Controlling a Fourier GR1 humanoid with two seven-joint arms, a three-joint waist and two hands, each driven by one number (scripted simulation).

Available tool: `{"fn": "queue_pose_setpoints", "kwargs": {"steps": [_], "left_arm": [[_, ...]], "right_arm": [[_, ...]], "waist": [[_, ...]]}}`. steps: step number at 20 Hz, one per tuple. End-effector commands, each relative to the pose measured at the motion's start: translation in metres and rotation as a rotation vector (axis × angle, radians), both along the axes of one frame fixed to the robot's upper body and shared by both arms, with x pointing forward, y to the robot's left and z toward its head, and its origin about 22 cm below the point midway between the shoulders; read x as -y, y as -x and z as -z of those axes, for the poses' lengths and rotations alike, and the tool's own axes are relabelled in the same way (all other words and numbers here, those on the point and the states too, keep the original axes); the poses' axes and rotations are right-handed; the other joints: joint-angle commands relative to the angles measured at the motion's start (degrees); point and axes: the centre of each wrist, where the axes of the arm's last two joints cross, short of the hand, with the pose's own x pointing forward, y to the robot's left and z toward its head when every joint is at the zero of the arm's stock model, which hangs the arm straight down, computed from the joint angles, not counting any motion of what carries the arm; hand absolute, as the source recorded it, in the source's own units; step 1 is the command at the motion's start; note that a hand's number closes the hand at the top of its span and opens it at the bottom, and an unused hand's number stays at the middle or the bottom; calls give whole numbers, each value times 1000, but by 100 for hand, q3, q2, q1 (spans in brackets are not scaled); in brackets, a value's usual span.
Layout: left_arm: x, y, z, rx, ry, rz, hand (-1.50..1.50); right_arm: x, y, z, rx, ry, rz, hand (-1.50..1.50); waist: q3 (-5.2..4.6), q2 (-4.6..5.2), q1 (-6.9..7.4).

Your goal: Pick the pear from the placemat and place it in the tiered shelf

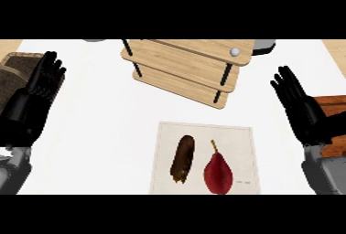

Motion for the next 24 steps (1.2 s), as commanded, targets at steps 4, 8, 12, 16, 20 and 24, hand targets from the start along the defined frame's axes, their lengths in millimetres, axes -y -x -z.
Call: {"fn": "queue_pose_setpoints", "kwargs": {"steps": [4,8,12,16,20,24], "left_arm": [[-24,33,78,-398,85,-179,0],[-31,52,110,-591,181,-257,0],[-23,46,130,-650,219,-227,0],[-9,39,126,-653,192,-178,0],[-14,34,135,-659,214,-193,0],[-21,47,134,-659,207,-168,0]], "right_arm": [[42,37,-11,127,205,283,150],[119,84,22,-199,576,573,150],[76,146,40,-172,376,596,-150],[42,176,15,-118,389,444,-150],[38,190,-24,-144,436,272,-150],[8,206,-57,-194,461,186,-150]], "waist": [[-211,-250,-124],[-258,-150,-390],[-199,-217,-182],[-193,-209,18],[-199,-197,19],[-200,-201,107]]}}
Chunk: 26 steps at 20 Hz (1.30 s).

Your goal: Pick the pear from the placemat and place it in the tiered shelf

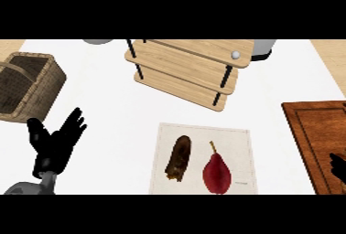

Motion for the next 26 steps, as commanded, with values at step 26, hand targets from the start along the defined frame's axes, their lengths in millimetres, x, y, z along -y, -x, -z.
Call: {"fn": "queue_pose_setpoints", "kwargs": {"steps": [26], "left_arm": [[12,-12,14,-31,7,57,0]], "right_arm": [[-132,-83,-44,-494,355,84,-150]], "waist": [[-33,79,322]]}}
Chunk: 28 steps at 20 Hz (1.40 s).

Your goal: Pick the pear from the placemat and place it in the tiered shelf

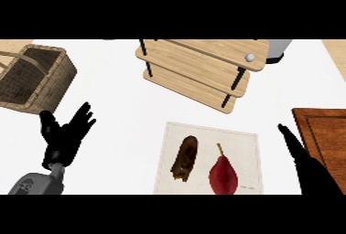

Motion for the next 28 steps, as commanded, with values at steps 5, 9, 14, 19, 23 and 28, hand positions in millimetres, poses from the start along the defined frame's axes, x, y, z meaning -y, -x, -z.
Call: {"fn": "queue_pose_setpoints", "kwargs": {"steps": [5,9,14,19,23,28], "left_arm": [[-19,18,12,-64,7,-27,0],[-6,17,20,-65,8,-23,0],[-8,16,10,-55,-5,-36,0],[-9,9,14,-62,0,-31,0],[-6,15,5,-54,13,-31,0],[-10,8,11,-41,-4,-33,0]], "right_arm": [[-38,-17,27,-179,75,132,-150],[-59,-21,34,-171,138,145,-150],[-71,-27,42,-188,139,160,-150],[-85,-28,56,-195,150,148,-150],[-75,-35,58,-212,185,182,-150],[-92,-62,64,-235,239,193,-150]], "waist": [[-18,-8,-103],[-22,-4,-144],[-12,-9,-149],[-12,3,-192],[-7,-15,-184],[-11,8,-162]]}}
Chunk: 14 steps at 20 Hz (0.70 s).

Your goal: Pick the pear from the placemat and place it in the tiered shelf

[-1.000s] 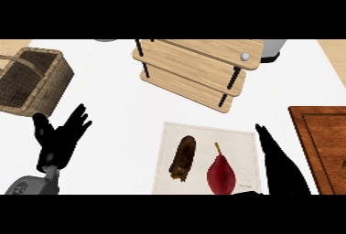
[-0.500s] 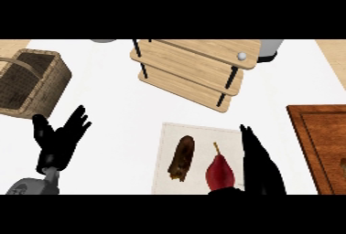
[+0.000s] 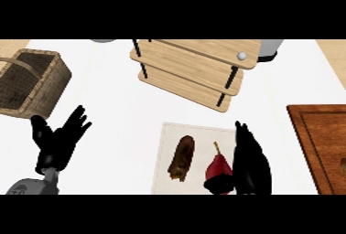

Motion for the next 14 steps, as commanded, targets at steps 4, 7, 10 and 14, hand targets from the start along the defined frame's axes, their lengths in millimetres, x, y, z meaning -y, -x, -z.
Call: {"fn": "queue_pose_setpoints", "kwargs": {"steps": [4,7,10,14], "left_arm": [[-12,-9,12,-53,-2,-17,0],[-2,10,5,-54,-13,11,0],[20,1,16,-56,-1,2,0],[17,14,29,-54,7,-9,0]], "right_arm": [[-10,-5,16,-83,59,124,-150],[-13,-10,21,-45,25,119,-150],[-3,-22,15,-34,25,129,-150],[-6,-16,32,-21,19,103,-150]], "waist": [[-30,35,-44],[-25,21,8],[-26,26,-14],[-27,24,-8]]}}
